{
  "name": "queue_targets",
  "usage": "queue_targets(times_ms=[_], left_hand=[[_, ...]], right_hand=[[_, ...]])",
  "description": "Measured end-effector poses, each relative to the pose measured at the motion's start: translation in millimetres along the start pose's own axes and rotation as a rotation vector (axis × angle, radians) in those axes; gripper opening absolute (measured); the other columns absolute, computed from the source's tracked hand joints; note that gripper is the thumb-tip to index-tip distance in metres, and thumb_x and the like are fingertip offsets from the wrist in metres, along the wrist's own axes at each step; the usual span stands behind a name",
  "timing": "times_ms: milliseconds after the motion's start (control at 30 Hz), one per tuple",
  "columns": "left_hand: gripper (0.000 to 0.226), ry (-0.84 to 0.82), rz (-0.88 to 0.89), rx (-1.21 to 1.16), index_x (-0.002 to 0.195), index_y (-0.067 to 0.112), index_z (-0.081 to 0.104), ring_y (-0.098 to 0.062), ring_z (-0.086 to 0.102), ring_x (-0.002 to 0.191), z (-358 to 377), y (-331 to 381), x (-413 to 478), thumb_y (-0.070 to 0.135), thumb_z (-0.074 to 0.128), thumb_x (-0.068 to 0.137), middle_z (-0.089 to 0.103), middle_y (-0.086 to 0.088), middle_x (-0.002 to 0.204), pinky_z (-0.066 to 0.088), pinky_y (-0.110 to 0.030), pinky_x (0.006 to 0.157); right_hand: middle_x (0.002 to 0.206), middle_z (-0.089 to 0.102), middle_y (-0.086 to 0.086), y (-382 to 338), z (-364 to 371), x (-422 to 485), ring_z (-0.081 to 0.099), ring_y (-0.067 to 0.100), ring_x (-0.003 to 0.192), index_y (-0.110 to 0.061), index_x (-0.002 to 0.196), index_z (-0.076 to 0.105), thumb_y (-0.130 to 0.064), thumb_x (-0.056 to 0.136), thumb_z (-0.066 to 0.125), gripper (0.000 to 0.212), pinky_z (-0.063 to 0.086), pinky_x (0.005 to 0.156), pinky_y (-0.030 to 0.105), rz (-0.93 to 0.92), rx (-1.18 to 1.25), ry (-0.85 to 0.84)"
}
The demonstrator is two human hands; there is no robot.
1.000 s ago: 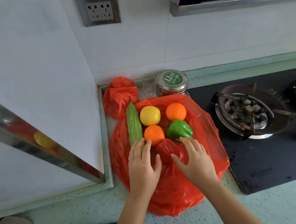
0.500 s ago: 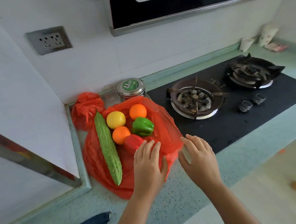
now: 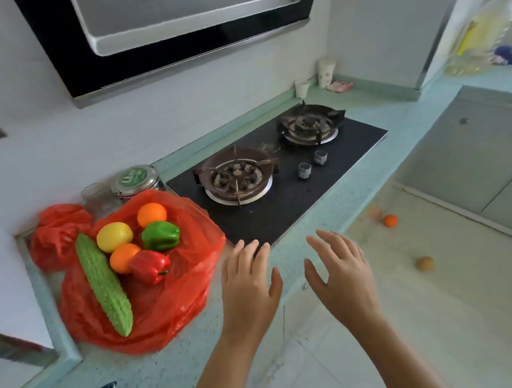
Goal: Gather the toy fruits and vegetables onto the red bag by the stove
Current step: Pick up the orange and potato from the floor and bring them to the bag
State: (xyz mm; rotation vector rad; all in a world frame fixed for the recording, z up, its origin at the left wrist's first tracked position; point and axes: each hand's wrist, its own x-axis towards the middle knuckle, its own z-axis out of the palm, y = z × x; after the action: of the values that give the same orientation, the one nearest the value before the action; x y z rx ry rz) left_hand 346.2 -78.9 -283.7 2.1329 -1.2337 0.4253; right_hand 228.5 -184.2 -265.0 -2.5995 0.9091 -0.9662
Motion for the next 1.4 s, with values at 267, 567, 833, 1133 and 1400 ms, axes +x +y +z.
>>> queue_targets(times_ms=[267, 567, 833, 1133, 1400], left_hand=[[0.039, -0.064, 0.171, -0.084, 0.112, 0.005, 0.061, -0.032, 0.052, 0.111, 27, 101, -10, 0.028, 0.043, 0.084, 0.063, -0.013, 0.112, 0.046, -0.048, 0.090], [0.041, -0.225, 0.384, -0.179, 0.114, 0.008, 0.061, -0.034, 0.053, 0.113, 71, 194, -22, 0.031, 0.043, 0.085, 0.063, -0.013, 0.115, 0.045, -0.050, 0.092], [0.039, -0.265, 0.557, -0.354, 0.111, 0.008, 0.060, -0.035, 0.056, 0.110, 122, 270, -13, 0.028, 0.045, 0.081, 0.064, -0.014, 0.111, 0.046, -0.051, 0.090], [0.040, -0.310, 0.605, -0.470, 0.110, 0.009, 0.061, -0.034, 0.055, 0.110, 213, 325, 44, 0.029, 0.045, 0.080, 0.065, -0.013, 0.111, 0.044, -0.050, 0.090], [0.041, -0.344, 0.548, -0.478, 0.111, 0.008, 0.062, -0.026, 0.044, 0.115, 305, 359, 152, 0.030, 0.045, 0.081, 0.064, -0.012, 0.114, 0.045, -0.053, 0.090]], right_hand=[[0.112, 0.064, 0.011, 72, -74, -49, 0.056, 0.033, 0.106, -0.011, 0.108, 0.064, -0.032, 0.082, 0.047, 0.038, 0.047, 0.086, 0.049, 0.147, -0.076, 0.116], [0.111, 0.064, 0.012, 138, -137, -107, 0.057, 0.036, 0.105, -0.010, 0.108, 0.065, -0.031, 0.082, 0.047, 0.038, 0.047, 0.086, 0.052, 0.349, -0.202, 0.220], [0.108, 0.065, 0.013, 194, -180, -140, 0.058, 0.037, 0.102, -0.008, 0.105, 0.065, -0.030, 0.081, 0.047, 0.037, 0.048, 0.082, 0.054, 0.546, -0.353, 0.355], [0.108, 0.065, 0.013, 286, -186, -94, 0.058, 0.036, 0.104, -0.009, 0.105, 0.065, -0.031, 0.081, 0.047, 0.037, 0.047, 0.084, 0.055, 0.619, -0.442, 0.366], [0.108, 0.066, 0.010, 385, -177, 24, 0.060, 0.032, 0.103, -0.011, 0.105, 0.066, -0.033, 0.080, 0.046, 0.039, 0.046, 0.087, 0.053, 0.610, -0.427, 0.296]])
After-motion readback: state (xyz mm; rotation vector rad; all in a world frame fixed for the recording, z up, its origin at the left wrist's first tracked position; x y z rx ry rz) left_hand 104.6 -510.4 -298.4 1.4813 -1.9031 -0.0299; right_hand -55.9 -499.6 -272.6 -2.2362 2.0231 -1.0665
